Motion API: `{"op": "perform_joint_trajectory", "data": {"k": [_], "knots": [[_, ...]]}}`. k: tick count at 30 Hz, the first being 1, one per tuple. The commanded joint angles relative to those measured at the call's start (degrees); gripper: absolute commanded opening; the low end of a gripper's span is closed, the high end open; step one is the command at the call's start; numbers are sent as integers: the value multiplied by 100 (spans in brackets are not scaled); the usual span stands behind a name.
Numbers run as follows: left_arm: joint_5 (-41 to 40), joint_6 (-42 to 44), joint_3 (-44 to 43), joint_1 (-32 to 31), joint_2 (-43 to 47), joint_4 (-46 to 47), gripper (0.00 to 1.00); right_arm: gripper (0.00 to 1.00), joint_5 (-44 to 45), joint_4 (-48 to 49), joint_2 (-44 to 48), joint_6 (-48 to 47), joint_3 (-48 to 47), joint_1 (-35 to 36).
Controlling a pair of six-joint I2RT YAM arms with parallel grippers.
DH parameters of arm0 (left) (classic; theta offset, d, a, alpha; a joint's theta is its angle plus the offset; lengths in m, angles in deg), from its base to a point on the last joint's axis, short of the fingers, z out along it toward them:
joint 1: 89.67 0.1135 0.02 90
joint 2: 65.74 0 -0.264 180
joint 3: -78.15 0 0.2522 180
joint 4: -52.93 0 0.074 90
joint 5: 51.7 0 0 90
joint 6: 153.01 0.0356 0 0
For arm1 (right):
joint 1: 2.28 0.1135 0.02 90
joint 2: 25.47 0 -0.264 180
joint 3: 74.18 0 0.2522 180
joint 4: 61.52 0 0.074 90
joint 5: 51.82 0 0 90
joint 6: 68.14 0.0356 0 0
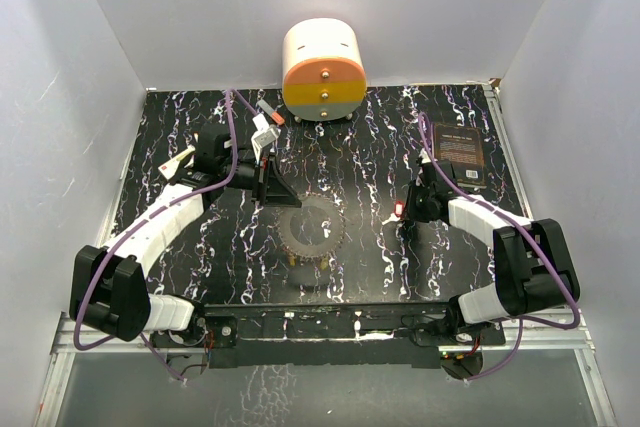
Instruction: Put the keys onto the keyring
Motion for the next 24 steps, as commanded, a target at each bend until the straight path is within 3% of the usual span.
{"op": "perform_joint_trajectory", "data": {"k": [1,6,14,24], "knots": [[216,-20,-57,50,279,121,0,8,-42,240,92,-43,18,-34],[164,55,-163,50,267,-24,0,8,-229,202,541,-115,-3,-33],[-475,674,-741,50,158,-1065,0,8,-1211,-169,2162,-423,-464,-25],[-704,339,-877,71,-124,-1014,0,8,-2723,-621,3152,-657,-1377,56]]}}
